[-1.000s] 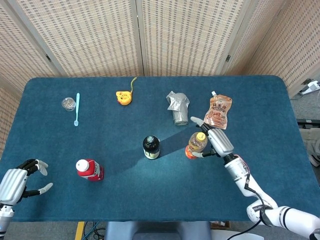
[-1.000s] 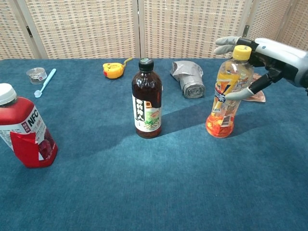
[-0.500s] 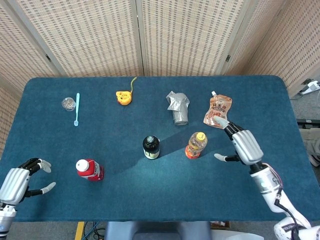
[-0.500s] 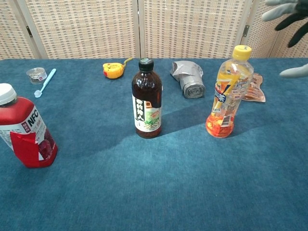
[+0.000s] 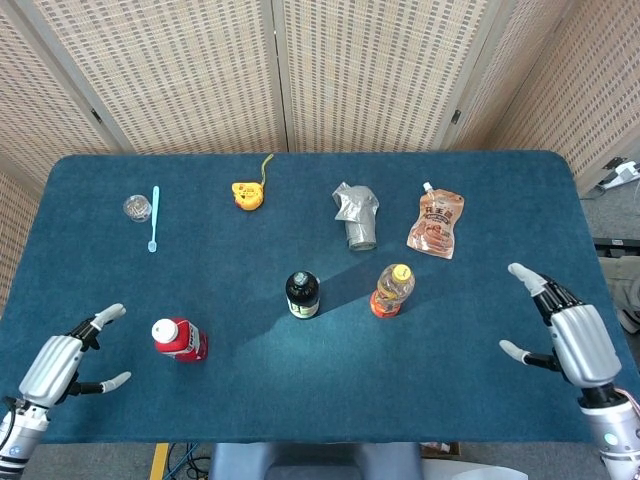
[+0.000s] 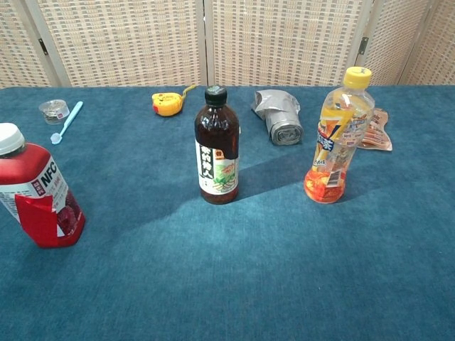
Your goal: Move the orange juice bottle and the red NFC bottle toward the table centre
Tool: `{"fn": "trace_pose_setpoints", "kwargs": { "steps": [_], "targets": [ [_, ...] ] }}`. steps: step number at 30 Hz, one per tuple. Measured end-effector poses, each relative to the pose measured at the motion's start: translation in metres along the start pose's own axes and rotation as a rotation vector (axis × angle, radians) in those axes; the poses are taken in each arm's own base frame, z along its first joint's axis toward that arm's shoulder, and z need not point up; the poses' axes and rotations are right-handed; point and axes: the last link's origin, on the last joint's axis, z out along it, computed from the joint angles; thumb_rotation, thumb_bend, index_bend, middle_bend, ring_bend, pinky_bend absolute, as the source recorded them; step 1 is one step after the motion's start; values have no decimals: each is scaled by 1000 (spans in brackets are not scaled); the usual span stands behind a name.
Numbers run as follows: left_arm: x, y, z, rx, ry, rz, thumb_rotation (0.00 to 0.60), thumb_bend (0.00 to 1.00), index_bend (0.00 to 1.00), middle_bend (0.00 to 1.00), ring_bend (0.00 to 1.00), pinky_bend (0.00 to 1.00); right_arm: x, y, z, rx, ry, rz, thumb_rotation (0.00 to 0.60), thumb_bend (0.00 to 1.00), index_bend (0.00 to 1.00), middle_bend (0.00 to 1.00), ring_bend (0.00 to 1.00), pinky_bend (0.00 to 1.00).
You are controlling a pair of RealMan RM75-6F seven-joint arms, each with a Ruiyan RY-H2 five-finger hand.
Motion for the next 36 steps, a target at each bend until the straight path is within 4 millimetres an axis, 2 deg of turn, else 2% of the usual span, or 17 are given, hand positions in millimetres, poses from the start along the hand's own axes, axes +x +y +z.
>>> {"fn": "trace_pose_setpoints", "kwargs": {
  "steps": [4, 11, 17, 24, 28, 36],
  "targets": [
    [-6, 1, 9, 6, -64, -61, 600, 129, 6, 2, 34, 274, 0, 7, -18, 1, 15, 18, 600, 0, 66, 184, 171, 347],
    [-16, 2, 25, 17, -128, -183, 600, 129, 0, 0, 0, 234, 0, 10, -33, 22, 36, 47, 600, 0, 66, 191, 171, 347],
    [-25, 3, 40, 21, -157, -256, 600, 129, 0, 0, 0, 233, 1, 14, -38, 22, 44, 67, 600, 0, 66, 200, 172, 347],
    [-35, 15, 51, -11, -206, -308, 600, 129, 3, 0, 0, 233, 5, 15, -40, 31, 53, 82, 600, 0, 74, 207, 171, 347],
    [-40, 18, 55, -14, -204, -329, 600, 129, 60, 0, 17, 234, 5, 15, -41, 32, 49, 84, 600, 0, 75, 208, 172, 347],
    [-49, 17, 67, -7, -175, -352, 600, 130, 110, 31, 48, 260, 6, 16, -41, 34, 43, 86, 600, 0, 75, 212, 172, 347]
  ]
}}
